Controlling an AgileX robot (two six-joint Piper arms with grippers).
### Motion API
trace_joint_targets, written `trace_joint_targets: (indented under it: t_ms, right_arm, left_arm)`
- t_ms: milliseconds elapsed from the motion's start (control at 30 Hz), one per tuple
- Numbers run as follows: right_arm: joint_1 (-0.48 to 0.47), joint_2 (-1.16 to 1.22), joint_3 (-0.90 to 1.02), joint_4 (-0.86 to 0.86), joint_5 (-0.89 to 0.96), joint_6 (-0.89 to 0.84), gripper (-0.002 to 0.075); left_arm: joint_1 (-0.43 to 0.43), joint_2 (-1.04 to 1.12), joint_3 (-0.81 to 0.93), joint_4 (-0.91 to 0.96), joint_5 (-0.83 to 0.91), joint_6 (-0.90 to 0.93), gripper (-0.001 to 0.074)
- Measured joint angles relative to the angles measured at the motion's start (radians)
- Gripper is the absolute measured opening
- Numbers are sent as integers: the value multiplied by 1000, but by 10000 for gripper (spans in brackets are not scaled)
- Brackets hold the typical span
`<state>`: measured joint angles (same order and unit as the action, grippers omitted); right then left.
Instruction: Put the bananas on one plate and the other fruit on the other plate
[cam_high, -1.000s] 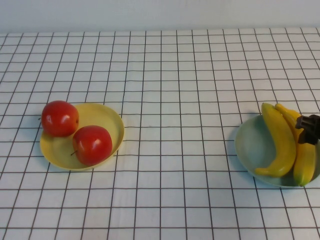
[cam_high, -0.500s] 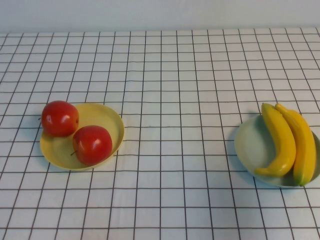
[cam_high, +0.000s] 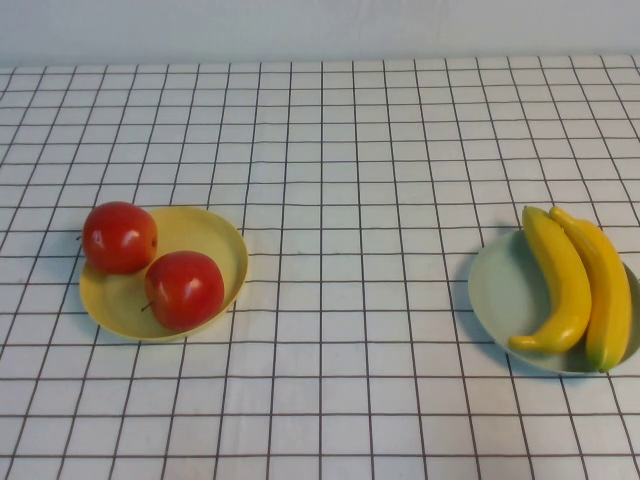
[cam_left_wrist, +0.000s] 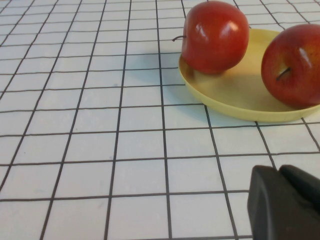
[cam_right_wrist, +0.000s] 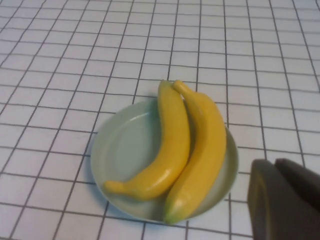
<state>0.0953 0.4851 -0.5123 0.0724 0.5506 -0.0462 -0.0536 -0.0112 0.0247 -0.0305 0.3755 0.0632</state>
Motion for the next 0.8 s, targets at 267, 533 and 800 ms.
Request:
trace_joint_targets:
  t_ms: [267,533,800]
  right_arm:
    - [0,-261,230,31,-163,-154,-15]
    - [0,-340,523,68,-513,-155,-16]
    - [0,-439,537,-15,-341,21,-16]
  left_arm:
    - [0,0,0,0,0,0,-4]
    - [0,0,0,0,0,0,-4]
    - [0,0,0,0,0,0,-4]
